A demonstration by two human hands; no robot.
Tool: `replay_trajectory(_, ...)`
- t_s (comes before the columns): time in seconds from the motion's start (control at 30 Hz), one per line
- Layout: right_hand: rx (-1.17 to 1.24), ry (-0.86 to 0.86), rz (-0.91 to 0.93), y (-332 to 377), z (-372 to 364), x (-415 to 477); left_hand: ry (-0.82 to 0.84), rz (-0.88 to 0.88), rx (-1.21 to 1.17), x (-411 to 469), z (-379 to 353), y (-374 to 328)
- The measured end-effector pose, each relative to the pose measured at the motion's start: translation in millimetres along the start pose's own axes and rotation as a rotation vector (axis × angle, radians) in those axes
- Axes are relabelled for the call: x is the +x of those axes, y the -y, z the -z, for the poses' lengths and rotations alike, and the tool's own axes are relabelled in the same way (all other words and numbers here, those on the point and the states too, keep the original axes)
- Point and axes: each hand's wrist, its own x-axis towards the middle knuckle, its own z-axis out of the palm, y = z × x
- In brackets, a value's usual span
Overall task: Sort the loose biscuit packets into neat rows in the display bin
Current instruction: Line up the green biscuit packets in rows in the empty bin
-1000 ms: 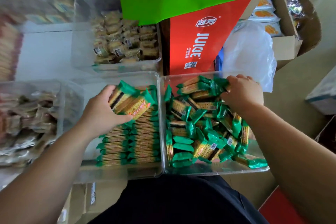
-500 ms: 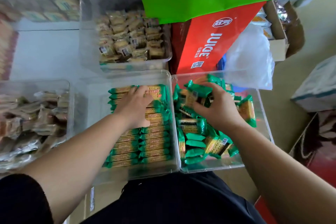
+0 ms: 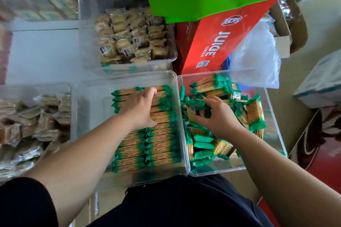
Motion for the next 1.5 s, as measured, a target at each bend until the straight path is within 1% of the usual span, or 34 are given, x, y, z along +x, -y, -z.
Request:
replay_trajectory(0.17, 0.092, -0.091, 0.025, 4.9, 8.0, 0.8, -0.101, 0.049, -0.015, 3.0, 9.0, 1.5)
replay_trajectory(0.23, 0.161, -0.13, 0.045, 7.8, 14.0, 3.1, -0.138, 0.028, 0.015, 8.7, 13.9, 3.1)
replay_trajectory(0.33, 0.232, -0.174, 0.086, 15.8, 22.7, 7.2, -0.244, -0.007, 0.068, 17.8, 14.3, 2.9)
replay_trajectory(0.43, 0.274, -0.177, 0.139, 28.4, 28.8, 10.9, -0.315, -0.023, 0.114, 20.0, 6.8, 2.2)
replay_trajectory(0.5, 0.257, -0.167, 0.173, 35.1, 29.2, 14.2, -0.361, -0.007, 0.058, 18.2, -0.3, 6.7)
replay_trajectory(0.6, 0.293, -0.167, 0.172, 44.1, 27.5, 18.2, -0.445, 0.057, -0.111, 13.7, -9.8, 16.5)
replay_trajectory(0.7, 0.32, -0.165, 0.233, 57.1, 22.6, 19.1, -0.466, 0.079, -0.302, 8.7, -16.1, 20.5)
replay_trajectory(0.77, 0.248, -0.121, 0.288, 64.7, 16.3, 20.1, -0.441, 0.088, -0.429, 4.5, -16.9, 20.6)
replay_trajectory(0.83, 0.12, -0.052, 0.317, 68.3, 6.7, 22.7, -0.427, 0.121, -0.52, -0.2, -17.7, 21.7)
replay_trajectory(0.9, 0.027, 0.004, 0.309, 72.1, -3.1, 25.4, -0.446, 0.186, -0.593, -4.8, -18.9, 25.3)
replay_trajectory(0.97, -0.045, 0.025, 0.303, 76.8, -11.7, 28.6, -0.452, 0.262, -0.656, -8.1, -19.8, 30.4)
replay_trajectory(1.17, -0.285, 0.142, 0.323, 91.8, -34.7, 40.5, -0.218, 0.303, -0.859, -14.5, -15.4, 46.3)
replay_trajectory(1.2, -0.322, 0.151, 0.323, 92.7, -38.0, 42.1, -0.211, 0.296, -0.863, -18.7, -12.7, 49.2)
replay_trajectory(1.27, -0.448, 0.138, 0.347, 93.5, -44.9, 43.9, -0.285, 0.236, -0.738, -29.4, -6.8, 52.8)
replay_trajectory(1.33, -0.602, 0.062, 0.4, 92.5, -51.6, 44.0, -0.332, 0.091, -0.641, -41.5, -4.3, 52.5)
replay_trajectory(1.4, -0.66, -0.025, 0.395, 89.0, -55.2, 44.4, -0.252, -0.046, -0.593, -48.8, -7.6, 48.9)
replay_trajectory(1.47, -0.663, -0.091, 0.373, 85.0, -55.8, 45.3, -0.184, -0.073, -0.512, -49.0, -16.2, 44.8)
replay_trajectory(1.5, -0.668, -0.11, 0.373, 82.7, -55.7, 45.4, -0.185, -0.063, -0.492, -46.5, -20.0, 43.1)
